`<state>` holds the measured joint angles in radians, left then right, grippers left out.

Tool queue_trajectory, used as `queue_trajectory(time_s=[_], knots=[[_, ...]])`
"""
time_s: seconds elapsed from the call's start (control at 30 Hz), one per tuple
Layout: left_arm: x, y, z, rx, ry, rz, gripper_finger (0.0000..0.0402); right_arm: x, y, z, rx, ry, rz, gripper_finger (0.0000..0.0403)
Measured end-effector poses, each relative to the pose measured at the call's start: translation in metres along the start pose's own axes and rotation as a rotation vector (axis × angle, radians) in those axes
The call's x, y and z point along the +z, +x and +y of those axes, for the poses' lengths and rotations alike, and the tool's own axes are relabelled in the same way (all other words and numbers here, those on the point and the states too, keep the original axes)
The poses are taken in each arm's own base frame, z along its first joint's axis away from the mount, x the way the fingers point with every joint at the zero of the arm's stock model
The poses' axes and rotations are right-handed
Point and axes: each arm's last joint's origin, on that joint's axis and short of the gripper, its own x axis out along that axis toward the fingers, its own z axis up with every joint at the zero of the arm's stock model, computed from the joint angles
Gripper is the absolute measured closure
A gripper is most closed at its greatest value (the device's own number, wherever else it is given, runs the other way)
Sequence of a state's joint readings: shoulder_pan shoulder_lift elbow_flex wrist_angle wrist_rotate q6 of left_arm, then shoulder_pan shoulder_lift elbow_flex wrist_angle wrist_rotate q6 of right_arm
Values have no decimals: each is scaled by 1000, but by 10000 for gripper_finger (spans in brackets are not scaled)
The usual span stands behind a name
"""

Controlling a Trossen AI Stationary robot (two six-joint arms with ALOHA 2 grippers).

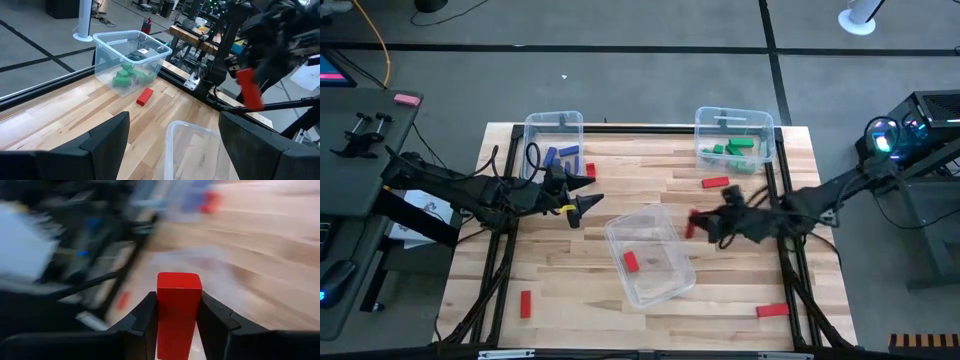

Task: Sort blocks
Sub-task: Put the red block into the bottom transparent bin

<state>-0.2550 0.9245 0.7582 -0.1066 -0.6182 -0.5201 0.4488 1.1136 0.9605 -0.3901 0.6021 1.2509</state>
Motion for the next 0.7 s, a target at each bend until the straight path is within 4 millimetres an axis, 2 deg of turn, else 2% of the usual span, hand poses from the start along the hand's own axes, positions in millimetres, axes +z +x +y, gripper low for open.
queue_trajectory(time_s=[0.13, 0.27, 0.37, 0.5, 0.7], knots=[[0, 0, 0, 0, -1, 0, 108, 0, 37, 19, 199, -104, 51, 302], [0, 0, 0, 0, -3, 0, 108, -13, 76, 18, 252, -153, 152, 297], [0, 0, 0, 0, -3, 0, 108, -18, 94, 14, 262, -156, 204, 275], [0, 0, 0, 0, -2, 0, 108, -12, 98, 20, 277, -218, 200, 239], [0, 0, 0, 1, 3, 4, 108, 10, 85, 45, 258, -341, 207, 205]])
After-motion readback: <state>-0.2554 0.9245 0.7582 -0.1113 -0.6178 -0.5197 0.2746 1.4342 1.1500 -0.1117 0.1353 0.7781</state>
